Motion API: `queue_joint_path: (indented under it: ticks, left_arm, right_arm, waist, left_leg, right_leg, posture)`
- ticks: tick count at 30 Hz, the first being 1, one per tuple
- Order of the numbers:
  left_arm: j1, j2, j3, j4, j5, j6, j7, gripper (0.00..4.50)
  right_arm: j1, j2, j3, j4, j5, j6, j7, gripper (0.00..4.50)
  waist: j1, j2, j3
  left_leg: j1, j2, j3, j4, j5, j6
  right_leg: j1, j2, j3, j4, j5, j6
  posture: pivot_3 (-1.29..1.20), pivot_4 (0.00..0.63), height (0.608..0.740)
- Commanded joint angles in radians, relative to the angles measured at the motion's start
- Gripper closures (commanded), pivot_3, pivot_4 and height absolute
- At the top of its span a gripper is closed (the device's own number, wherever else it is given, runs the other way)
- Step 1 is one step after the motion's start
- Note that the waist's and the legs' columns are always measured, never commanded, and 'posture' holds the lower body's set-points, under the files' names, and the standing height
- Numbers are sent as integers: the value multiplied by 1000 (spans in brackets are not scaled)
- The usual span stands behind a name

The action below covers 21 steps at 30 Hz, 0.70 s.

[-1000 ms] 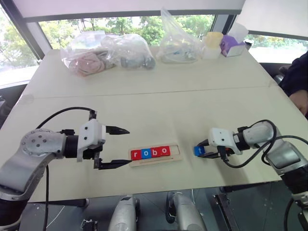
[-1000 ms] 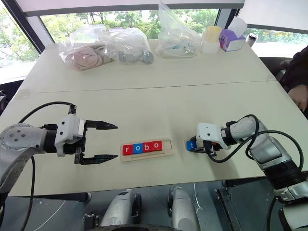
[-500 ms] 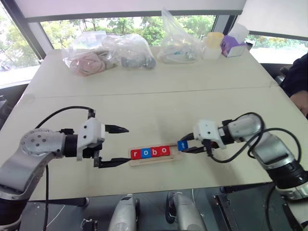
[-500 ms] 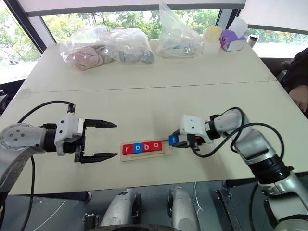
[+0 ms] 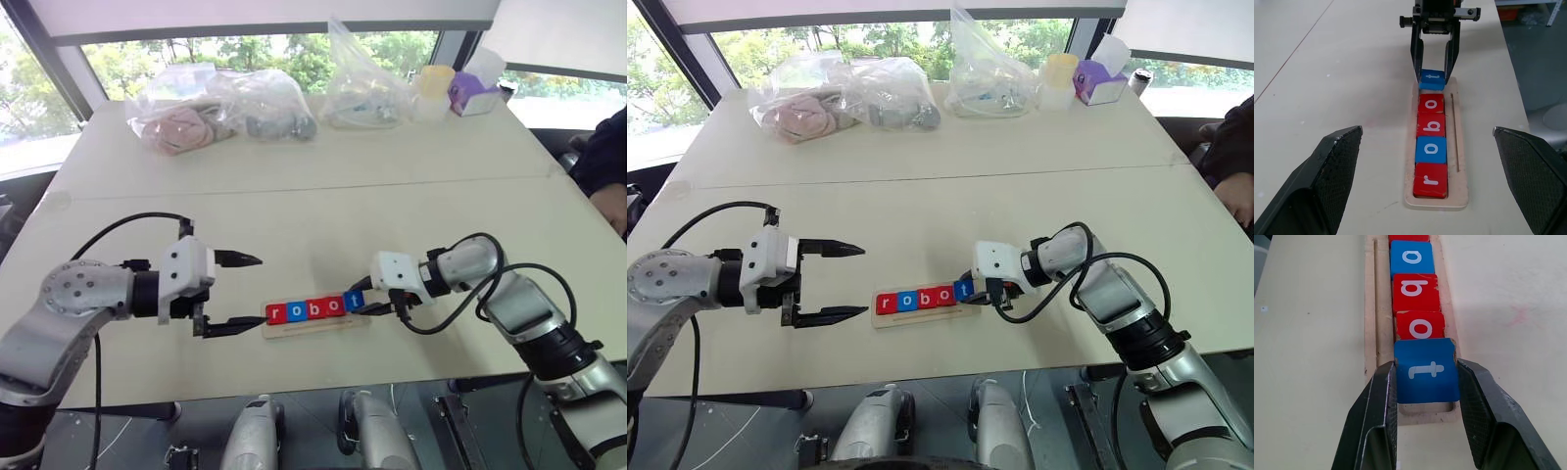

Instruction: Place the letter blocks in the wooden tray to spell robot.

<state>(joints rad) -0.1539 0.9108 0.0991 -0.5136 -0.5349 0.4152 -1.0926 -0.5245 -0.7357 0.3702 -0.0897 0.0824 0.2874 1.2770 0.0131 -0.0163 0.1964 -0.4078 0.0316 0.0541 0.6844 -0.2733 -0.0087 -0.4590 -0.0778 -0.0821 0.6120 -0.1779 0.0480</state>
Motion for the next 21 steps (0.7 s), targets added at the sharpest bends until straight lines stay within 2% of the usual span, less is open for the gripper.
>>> queue_joint_path:
  ticks: [1,19,21]
  left_arm:
    - [-15,-2,5,-28,-14,7,11,0]
    - [-61,-18,-18,-35,-11,32,35,0]
    - [-62,-19,-18,-37,-12,33,37,0]
  right_arm:
    - [-12,-2,-13,-8,-1,-17,4,3346]
    - [-12,-1,-10,19,-24,-32,8,3346]
    - [-15,0,-12,19,-22,-28,9,2317]
  waist:
    - [0,0,0]
    - [0,0,0]
    - [-1,0,0]
  left_leg:
    - [0,0,0,0,0,0]
    - [0,0,0,0,0,0]
    - [0,0,0,0,0,0]
  right_leg:
    - [0,0,0,0,0,0]
    - [0,0,0,0,0,0]
    - [0,0,0,0,0,0]
  posture:
    - [0,150,740]
    - [0,150,740]
    - [0,150,740]
